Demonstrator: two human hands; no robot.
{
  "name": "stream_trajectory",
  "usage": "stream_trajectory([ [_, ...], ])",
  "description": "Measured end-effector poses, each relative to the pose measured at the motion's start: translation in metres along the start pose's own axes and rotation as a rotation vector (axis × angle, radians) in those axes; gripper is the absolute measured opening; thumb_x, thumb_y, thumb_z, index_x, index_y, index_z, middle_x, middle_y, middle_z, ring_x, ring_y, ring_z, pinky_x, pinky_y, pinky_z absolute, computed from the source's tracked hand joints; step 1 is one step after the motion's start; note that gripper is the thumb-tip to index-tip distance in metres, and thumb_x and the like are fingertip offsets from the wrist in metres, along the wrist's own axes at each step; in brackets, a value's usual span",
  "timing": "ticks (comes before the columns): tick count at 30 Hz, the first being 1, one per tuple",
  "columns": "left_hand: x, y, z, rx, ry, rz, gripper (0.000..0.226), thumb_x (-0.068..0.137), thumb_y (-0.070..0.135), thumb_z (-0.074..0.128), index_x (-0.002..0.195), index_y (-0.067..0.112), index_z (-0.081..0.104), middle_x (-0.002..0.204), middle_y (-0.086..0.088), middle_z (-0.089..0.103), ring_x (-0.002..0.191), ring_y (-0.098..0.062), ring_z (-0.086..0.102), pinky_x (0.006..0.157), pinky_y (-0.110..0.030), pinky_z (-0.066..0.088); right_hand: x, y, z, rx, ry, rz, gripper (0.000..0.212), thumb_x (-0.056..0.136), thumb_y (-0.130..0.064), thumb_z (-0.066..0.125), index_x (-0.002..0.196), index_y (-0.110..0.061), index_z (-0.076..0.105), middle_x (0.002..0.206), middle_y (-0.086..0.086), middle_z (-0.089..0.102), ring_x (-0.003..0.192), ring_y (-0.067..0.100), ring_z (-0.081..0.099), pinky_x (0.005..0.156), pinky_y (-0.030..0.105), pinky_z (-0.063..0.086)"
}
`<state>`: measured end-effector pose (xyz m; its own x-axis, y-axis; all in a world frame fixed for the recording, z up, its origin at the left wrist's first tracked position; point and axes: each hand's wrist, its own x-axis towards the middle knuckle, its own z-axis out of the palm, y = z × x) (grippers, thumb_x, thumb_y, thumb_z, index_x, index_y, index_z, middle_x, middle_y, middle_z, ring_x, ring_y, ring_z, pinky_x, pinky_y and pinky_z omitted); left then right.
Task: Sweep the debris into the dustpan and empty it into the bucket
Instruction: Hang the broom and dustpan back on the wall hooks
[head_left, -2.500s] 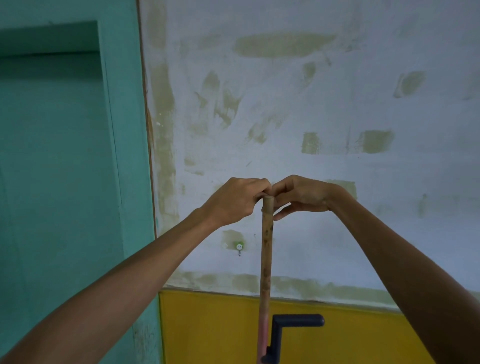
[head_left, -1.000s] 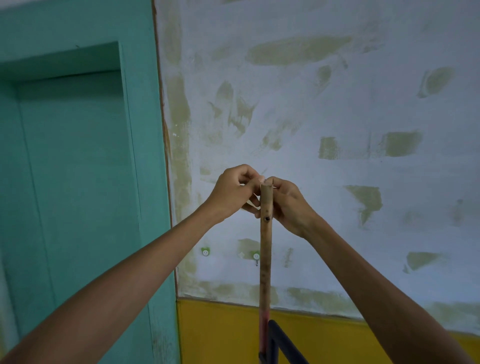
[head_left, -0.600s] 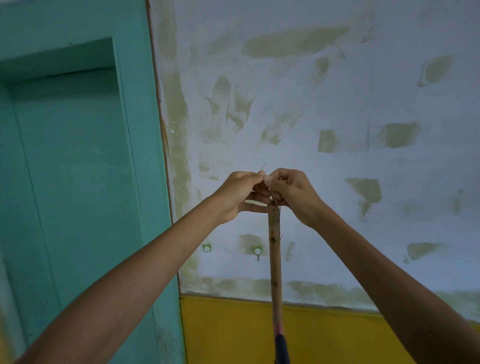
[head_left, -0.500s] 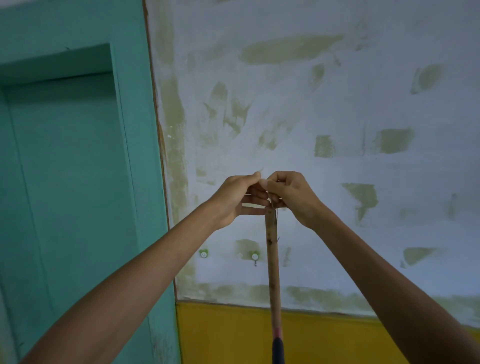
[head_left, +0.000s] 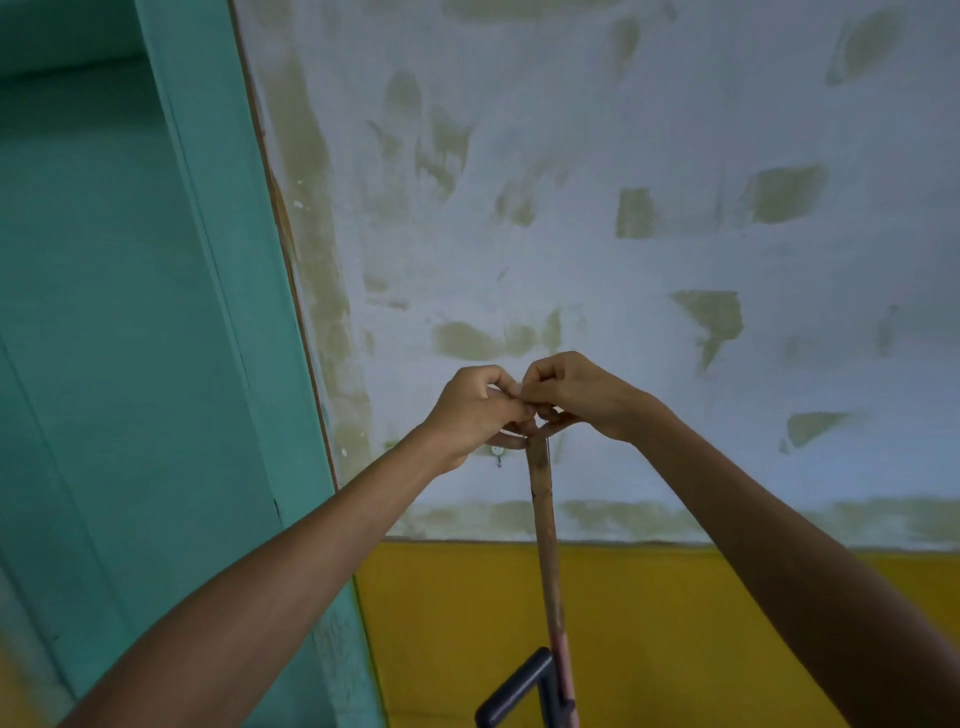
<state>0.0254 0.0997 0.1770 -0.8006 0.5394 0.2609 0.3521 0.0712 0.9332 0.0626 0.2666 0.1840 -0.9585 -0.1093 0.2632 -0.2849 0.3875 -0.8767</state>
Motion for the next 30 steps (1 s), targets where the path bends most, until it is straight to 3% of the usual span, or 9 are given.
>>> stream_trajectory([
  [8,0.008,-0.051,0.006,-0.115,0.177,-0.143,0.009,0.085,-0.005,0.069,0.078,-0.003,0.064,0.062,-0.013,0.072,0.057,-0.022,0.073,0.056,-0.03,0.06,0.027,0.048,0.013,0.102,-0.088,0.117,0.024,0.091,-0.028,0.066,0.081,-0.006,0.063,0.065,-0.001,0.056,0.059,0.01,0.053,0.064,0.031,0.057],
  [19,-0.005,-0.073,-0.03,-0.169,0.397,-0.257,0.008,0.084,-0.007,0.068,0.08,-0.002,0.063,0.063,-0.014,0.069,0.05,-0.02,0.07,0.057,-0.033,0.062,0.071,0.056,0.067,0.114,-0.156,0.165,0.026,0.091,-0.029,0.065,0.071,-0.013,0.061,0.064,-0.001,0.053,0.062,0.012,0.05,0.07,0.032,0.055],
  [26,-0.01,-0.082,-0.05,-0.215,0.451,-0.312,0.008,0.086,-0.006,0.067,0.079,-0.002,0.064,0.065,-0.018,0.068,0.054,-0.025,0.07,0.054,-0.031,0.061,0.079,0.048,0.087,0.057,-0.153,0.19,0.027,0.091,-0.025,0.066,0.067,-0.011,0.062,0.056,-0.002,0.046,0.052,0.01,0.045,0.058,0.026,0.05],
  [30,0.005,-0.092,-0.04,-0.235,0.49,-0.351,0.009,0.086,-0.005,0.066,0.078,-0.003,0.066,0.061,-0.015,0.067,0.053,-0.024,0.07,0.054,-0.033,0.062,0.074,0.06,0.07,0.097,-0.111,0.232,0.018,0.089,-0.011,0.067,0.074,-0.004,0.061,0.053,-0.002,0.04,0.05,0.011,0.041,0.062,0.027,0.052],
])
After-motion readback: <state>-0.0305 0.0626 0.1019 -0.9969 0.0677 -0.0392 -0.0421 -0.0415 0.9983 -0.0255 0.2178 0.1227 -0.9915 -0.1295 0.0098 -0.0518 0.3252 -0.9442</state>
